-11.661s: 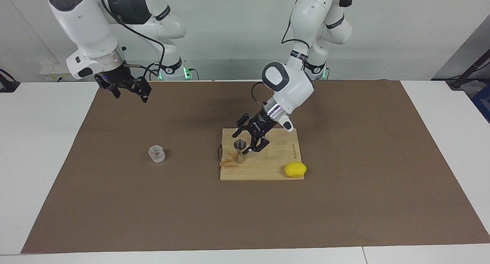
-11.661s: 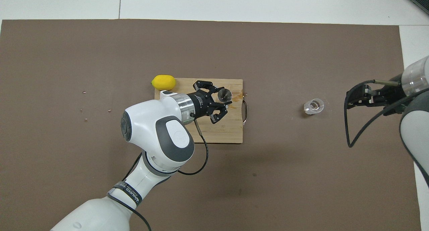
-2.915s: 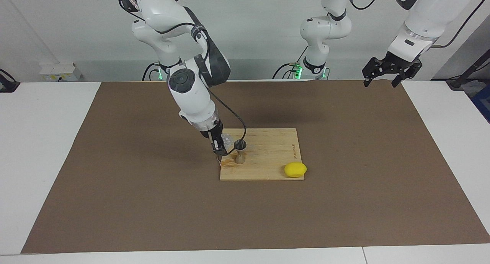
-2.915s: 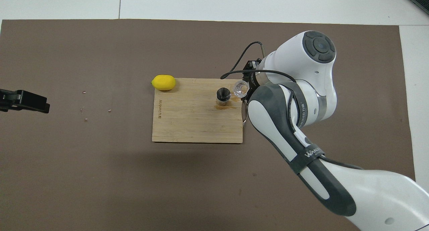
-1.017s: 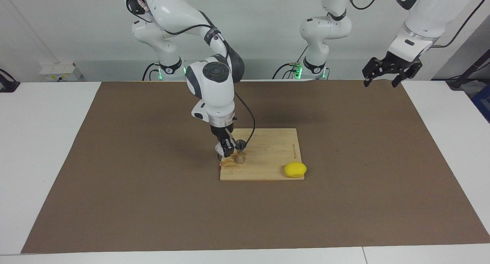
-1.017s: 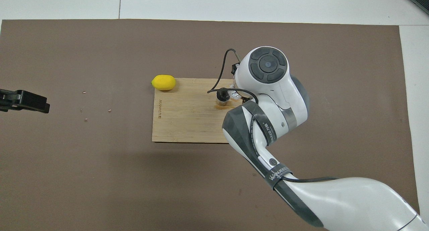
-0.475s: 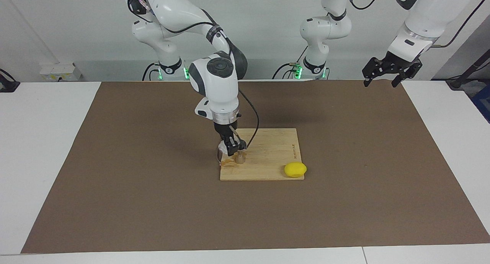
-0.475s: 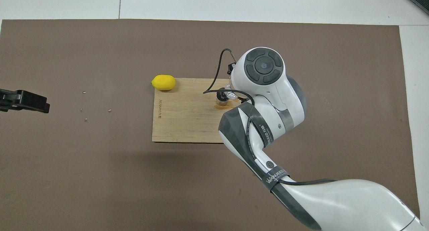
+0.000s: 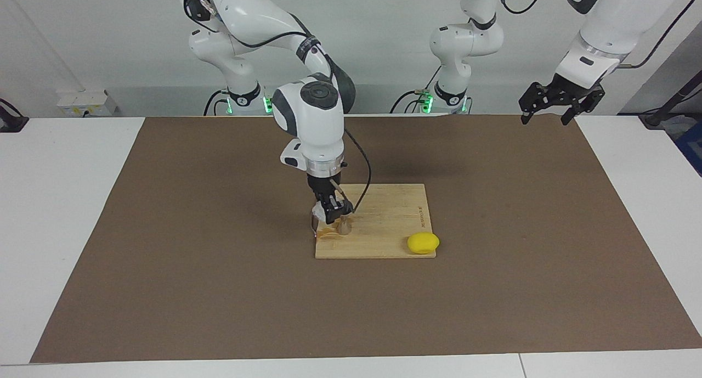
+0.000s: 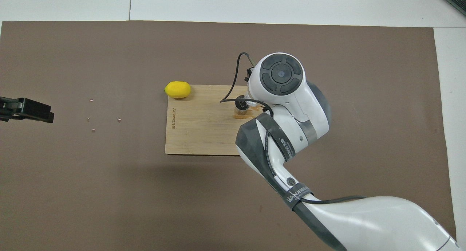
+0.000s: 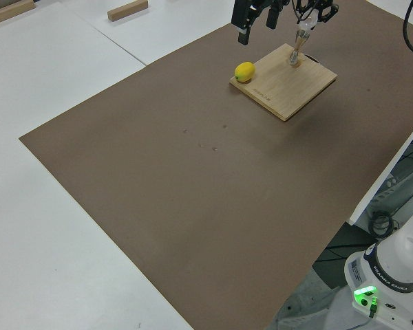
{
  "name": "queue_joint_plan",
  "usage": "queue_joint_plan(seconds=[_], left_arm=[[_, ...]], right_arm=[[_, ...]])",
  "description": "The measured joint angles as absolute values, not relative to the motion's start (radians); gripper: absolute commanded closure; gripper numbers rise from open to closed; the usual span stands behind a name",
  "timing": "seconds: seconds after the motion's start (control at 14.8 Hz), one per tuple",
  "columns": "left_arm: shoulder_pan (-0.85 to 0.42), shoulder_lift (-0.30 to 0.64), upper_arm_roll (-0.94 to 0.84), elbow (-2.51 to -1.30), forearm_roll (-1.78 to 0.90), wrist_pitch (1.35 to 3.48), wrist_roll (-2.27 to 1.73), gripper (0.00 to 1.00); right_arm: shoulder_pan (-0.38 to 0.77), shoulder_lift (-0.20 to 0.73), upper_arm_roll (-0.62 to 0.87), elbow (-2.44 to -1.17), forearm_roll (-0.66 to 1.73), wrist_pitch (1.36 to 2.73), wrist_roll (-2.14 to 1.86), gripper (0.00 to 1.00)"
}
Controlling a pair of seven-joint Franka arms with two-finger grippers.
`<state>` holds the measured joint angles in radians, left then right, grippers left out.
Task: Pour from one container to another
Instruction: 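Tilt the glass cup over the metal cup with the right gripper, then carry the glass cup back toward its starting spot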
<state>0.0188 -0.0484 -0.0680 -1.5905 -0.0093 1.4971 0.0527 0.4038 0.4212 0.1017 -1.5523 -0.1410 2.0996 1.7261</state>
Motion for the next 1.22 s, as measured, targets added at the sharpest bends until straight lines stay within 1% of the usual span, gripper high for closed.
queue_joint_plan(seconds=[1.02, 1.22], left_arm=[[0.019, -0.048, -0.068, -1.59, -0.009, 1.497, 0.053, 0.0], [0.019, -0.048, -0.068, -1.59, -0.009, 1.497, 0.053, 0.0]], right_arm=[[0.339, 0.422, 0.095, -1.541, 0.097, 2.1, 1.722, 1.0], [0.304, 0.423, 0.095, -1.541, 0.179, 2.1, 1.68, 1.0]])
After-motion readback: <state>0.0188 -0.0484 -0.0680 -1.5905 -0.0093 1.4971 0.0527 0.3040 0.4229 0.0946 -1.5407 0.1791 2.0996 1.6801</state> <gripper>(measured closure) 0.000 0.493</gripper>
